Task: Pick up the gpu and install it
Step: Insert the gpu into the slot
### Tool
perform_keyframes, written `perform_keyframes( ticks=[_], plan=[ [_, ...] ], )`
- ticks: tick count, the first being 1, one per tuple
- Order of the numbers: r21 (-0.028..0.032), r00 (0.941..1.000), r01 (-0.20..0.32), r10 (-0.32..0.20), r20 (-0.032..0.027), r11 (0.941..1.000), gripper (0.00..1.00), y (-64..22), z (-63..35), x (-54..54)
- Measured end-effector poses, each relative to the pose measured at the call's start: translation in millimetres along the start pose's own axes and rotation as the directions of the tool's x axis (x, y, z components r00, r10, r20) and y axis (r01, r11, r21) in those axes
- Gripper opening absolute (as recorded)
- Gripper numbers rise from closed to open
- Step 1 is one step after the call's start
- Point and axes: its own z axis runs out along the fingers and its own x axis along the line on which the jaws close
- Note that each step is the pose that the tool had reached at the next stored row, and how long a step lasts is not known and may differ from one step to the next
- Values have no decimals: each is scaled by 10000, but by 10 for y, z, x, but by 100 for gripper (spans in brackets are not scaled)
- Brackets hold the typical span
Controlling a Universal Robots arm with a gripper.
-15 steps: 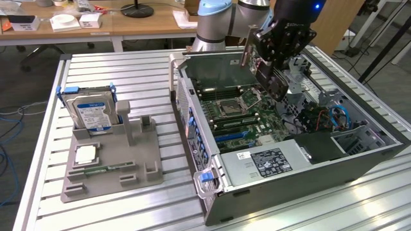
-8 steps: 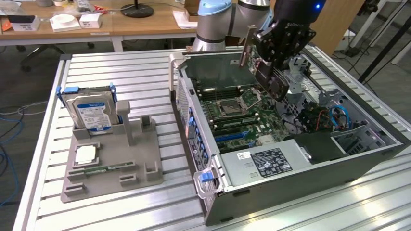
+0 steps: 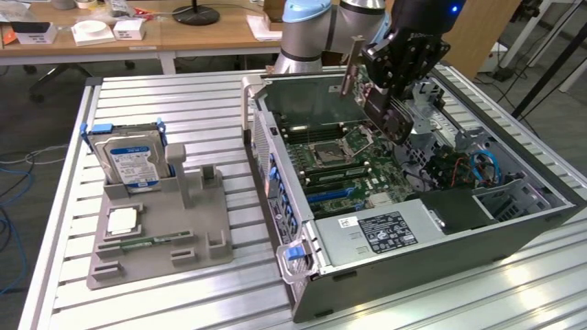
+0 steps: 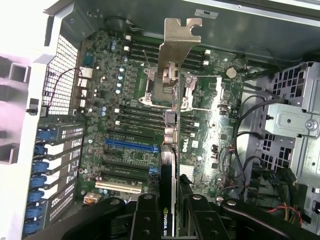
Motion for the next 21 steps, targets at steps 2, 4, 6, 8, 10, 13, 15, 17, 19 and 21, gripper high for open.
perform_keyframes(
  ticks=[2, 4, 6, 8, 10, 13, 15, 17, 19, 21],
  plan=[
    [-1, 10000, 55, -55, -3, 10000, 26, 0, 0, 0],
    [-2, 9999, 116, -116, -6, 9999, 26, 0, 0, 0],
    [-4, 9998, 183, -183, -9, 9998, 26, 0, 0, 0],
    [-5, 9997, 239, -239, -12, 9997, 26, 0, 0, 0],
    [-6, 9996, 293, -293, -15, 9996, 26, 0, 0, 0],
    [-8, 9993, 372, -372, -18, 9993, 26, 0, 0, 0],
    [-9, 9991, 420, -420, -21, 9991, 26, 0, 0, 0],
    [-11, 9989, 467, -467, -23, 9989, 26, 0, 0, 0],
    [-12, 9987, 518, -518, -26, 9987, 26, 0, 0, 0],
    [-13, 9983, 582, -582, -29, 9983, 26, 0, 0, 0]
  ],
)
